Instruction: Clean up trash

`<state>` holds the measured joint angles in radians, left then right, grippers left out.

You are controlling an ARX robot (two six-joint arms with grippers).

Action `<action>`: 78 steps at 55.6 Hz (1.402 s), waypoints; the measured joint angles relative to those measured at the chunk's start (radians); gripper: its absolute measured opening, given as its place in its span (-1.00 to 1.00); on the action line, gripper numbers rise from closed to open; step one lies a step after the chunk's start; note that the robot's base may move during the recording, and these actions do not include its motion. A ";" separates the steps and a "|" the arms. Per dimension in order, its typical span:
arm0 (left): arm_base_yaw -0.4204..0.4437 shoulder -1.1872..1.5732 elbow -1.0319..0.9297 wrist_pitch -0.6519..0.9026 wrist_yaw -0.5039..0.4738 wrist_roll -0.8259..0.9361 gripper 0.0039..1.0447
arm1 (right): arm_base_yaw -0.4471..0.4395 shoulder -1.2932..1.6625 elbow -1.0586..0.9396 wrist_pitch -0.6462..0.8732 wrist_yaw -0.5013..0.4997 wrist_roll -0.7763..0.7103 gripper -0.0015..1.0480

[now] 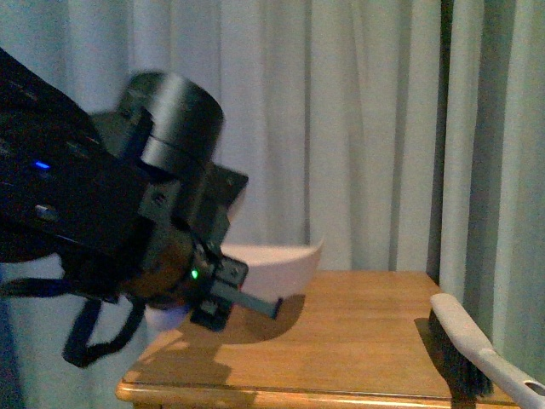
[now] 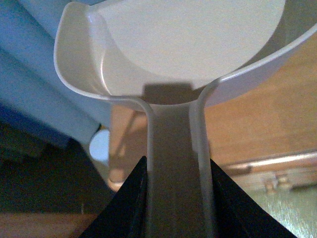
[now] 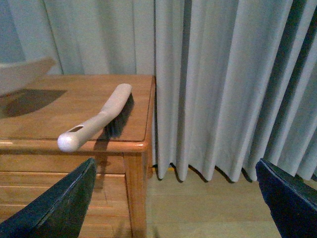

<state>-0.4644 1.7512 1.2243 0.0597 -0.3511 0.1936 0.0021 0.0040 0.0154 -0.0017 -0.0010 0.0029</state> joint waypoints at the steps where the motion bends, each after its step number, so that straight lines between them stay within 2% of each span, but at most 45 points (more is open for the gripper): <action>1: 0.003 -0.012 -0.009 0.018 0.003 0.004 -0.45 | 0.000 0.000 0.000 0.000 0.000 0.000 0.86; 15: 0.078 -0.315 -0.275 0.355 0.061 0.134 -0.45 | 0.000 0.000 0.000 0.000 0.000 0.000 0.86; 23: 0.090 -0.511 -0.476 0.540 0.086 0.211 -0.45 | 0.000 0.000 0.000 0.000 0.000 0.000 0.86; 30: 0.089 -0.713 -0.632 0.618 0.107 0.236 -0.45 | 0.000 0.000 0.000 0.000 0.000 0.000 0.86; 41: 0.063 -1.053 -0.837 0.531 0.084 0.205 -0.45 | 0.000 0.000 0.000 0.000 0.000 0.000 0.86; 49: 0.069 -1.319 -0.943 0.386 0.104 0.181 -0.45 | 0.000 0.000 0.000 0.000 0.000 0.000 0.86; 54: 0.160 -1.480 -0.972 0.269 0.177 0.124 -0.45 | 0.000 0.000 0.000 0.000 0.000 0.000 0.86; 62: 0.316 -1.533 -1.002 0.243 0.296 0.040 -0.45 | 0.000 0.000 0.000 0.000 0.000 0.000 0.86; 71: 0.371 -1.544 -1.017 0.208 0.344 -0.016 -0.45 | 0.000 0.000 0.000 0.000 0.000 0.000 0.86; 73: 0.372 -1.545 -1.017 0.208 0.345 -0.020 -0.45 | 0.018 0.010 0.000 0.019 0.066 -0.017 0.86; 75: 0.372 -1.548 -1.017 0.208 0.345 -0.025 -0.45 | 0.082 0.053 0.000 0.097 0.254 -0.069 0.86; 78: 0.372 -1.548 -1.017 0.208 0.348 -0.028 -0.45 | 0.156 0.134 0.006 0.179 0.444 -0.110 0.86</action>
<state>-0.0921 0.2028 0.2070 0.2672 -0.0036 0.1658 0.1581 0.1379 0.0212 0.1772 0.4427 -0.1074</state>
